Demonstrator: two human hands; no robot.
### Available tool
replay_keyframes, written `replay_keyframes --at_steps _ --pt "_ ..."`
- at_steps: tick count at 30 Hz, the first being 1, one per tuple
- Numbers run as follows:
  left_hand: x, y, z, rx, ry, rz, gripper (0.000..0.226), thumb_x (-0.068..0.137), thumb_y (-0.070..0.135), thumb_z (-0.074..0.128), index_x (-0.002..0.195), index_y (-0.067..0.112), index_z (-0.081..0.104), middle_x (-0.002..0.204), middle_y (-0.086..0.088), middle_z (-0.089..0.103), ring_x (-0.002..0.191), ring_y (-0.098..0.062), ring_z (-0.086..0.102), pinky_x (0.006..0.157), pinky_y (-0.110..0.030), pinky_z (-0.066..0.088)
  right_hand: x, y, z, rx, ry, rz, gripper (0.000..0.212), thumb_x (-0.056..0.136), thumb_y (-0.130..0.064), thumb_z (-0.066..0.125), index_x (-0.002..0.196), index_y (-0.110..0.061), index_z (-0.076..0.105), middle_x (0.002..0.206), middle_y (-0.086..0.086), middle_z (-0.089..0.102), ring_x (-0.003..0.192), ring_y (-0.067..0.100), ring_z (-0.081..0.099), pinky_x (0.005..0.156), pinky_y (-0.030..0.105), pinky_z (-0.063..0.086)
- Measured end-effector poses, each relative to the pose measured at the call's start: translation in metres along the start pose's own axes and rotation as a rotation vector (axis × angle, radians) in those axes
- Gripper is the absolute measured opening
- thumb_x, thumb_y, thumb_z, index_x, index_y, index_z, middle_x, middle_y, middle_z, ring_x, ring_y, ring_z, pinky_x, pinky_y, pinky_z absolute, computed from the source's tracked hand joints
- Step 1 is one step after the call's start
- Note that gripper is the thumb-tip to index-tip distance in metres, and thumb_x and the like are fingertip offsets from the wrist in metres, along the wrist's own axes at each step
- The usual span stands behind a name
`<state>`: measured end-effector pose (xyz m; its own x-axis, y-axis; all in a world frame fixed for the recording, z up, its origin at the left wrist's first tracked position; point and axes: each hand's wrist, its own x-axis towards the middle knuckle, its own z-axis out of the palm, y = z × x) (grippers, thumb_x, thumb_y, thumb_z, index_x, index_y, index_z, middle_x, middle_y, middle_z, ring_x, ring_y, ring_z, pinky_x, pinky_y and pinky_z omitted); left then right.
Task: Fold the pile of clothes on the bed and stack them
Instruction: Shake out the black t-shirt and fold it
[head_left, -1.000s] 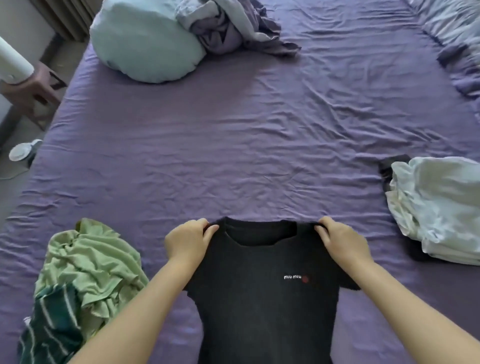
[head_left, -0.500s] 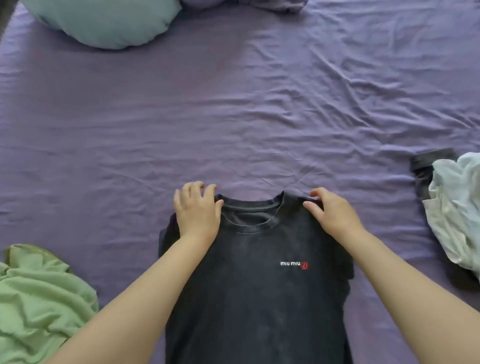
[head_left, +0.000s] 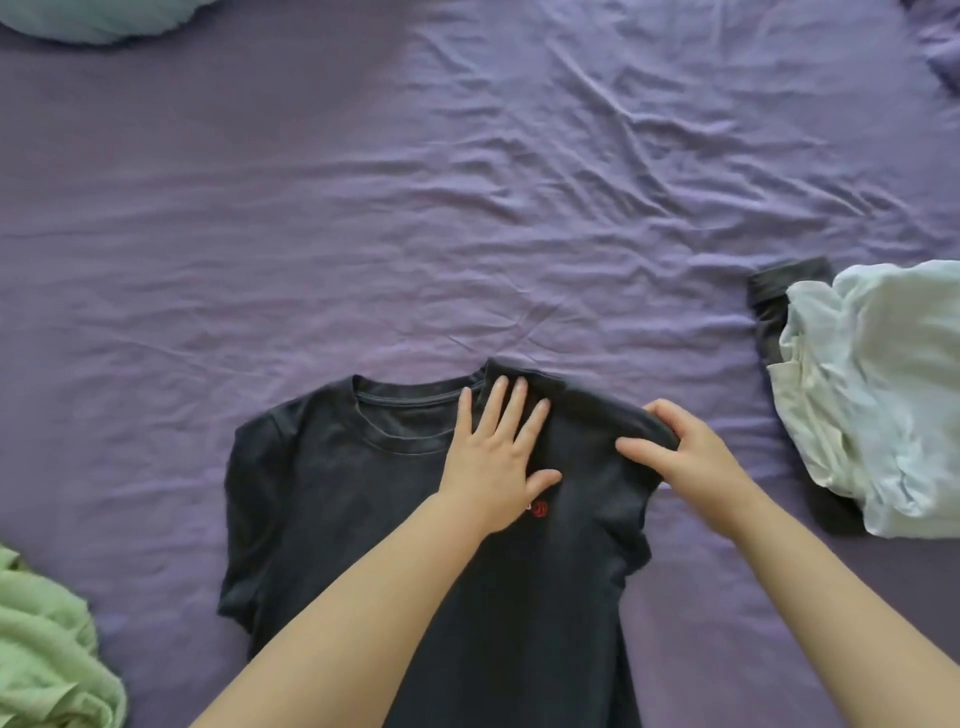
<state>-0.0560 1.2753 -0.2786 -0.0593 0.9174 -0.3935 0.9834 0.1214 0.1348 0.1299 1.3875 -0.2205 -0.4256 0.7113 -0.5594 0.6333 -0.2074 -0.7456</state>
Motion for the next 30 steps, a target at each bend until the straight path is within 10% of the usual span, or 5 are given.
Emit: replay_keyframes --at_steps 9,15,19,24,30 --pt "-0.022 -0.004 -0.002 -0.036 0.094 -0.051 0.073 0.094 0.061 0.03 0.153 0.025 0.004 0.161 -0.008 -0.004 0.147 -0.028 -0.015 0.114 -0.055 -0.011 -0.007 -0.001 0.038 -0.95 0.403 -0.26 0.056 0.072 -0.01 0.076 0.125 -0.005 0.057 0.12 0.019 0.057 0.109 0.039 0.056 0.085 0.049 0.047" --pt "-0.089 -0.066 0.007 0.028 0.077 -0.146 0.058 0.098 0.044 0.043 0.15 0.027 0.026 0.159 -0.008 0.018 0.148 -0.03 0.004 0.116 -0.055 -0.004 -0.019 -0.003 0.121 -1.203 -0.158 -0.495 0.061 0.095 -0.051 0.043 0.15 -0.032 0.024 0.158 0.007 0.021 0.146 0.032 0.013 0.114 0.056 0.014" --pt "-0.122 -0.114 -0.003 0.02 0.156 -0.292 0.065 0.089 0.028 0.063 0.148 0.023 0.034 0.155 -0.013 0.027 0.145 -0.033 0.019 0.117 -0.054 0.009 -0.02 -0.013 0.163 -1.217 -0.127 -0.396 0.069 0.093 -0.063 0.028 0.152 -0.031 0.008 0.16 0.008 0.002 0.147 0.033 -0.003 0.114 0.057 0.002" --pt "-0.143 -0.171 -0.011 -0.327 0.229 -0.613 0.088 0.086 0.034 0.066 0.153 0.021 0.011 0.159 -0.006 0.017 0.145 -0.026 0.016 0.119 -0.044 0.013 -0.03 -0.043 0.234 -1.196 -0.222 -0.642 0.069 0.089 -0.061 0.046 0.148 -0.029 0.03 0.156 0.011 0.026 0.144 0.039 0.015 0.11 0.066 0.015" --pt "-0.144 -0.223 -0.027 -1.138 0.027 -0.645 0.045 0.079 0.018 0.077 0.121 0.023 0.061 0.097 0.007 0.061 0.09 -0.012 0.058 0.085 -0.031 0.05 0.01 -0.068 0.265 -1.316 -0.11 -0.624 0.068 0.094 -0.062 0.02 0.152 -0.029 0.005 0.161 0.001 0.001 0.145 0.034 -0.014 0.109 0.062 -0.012"
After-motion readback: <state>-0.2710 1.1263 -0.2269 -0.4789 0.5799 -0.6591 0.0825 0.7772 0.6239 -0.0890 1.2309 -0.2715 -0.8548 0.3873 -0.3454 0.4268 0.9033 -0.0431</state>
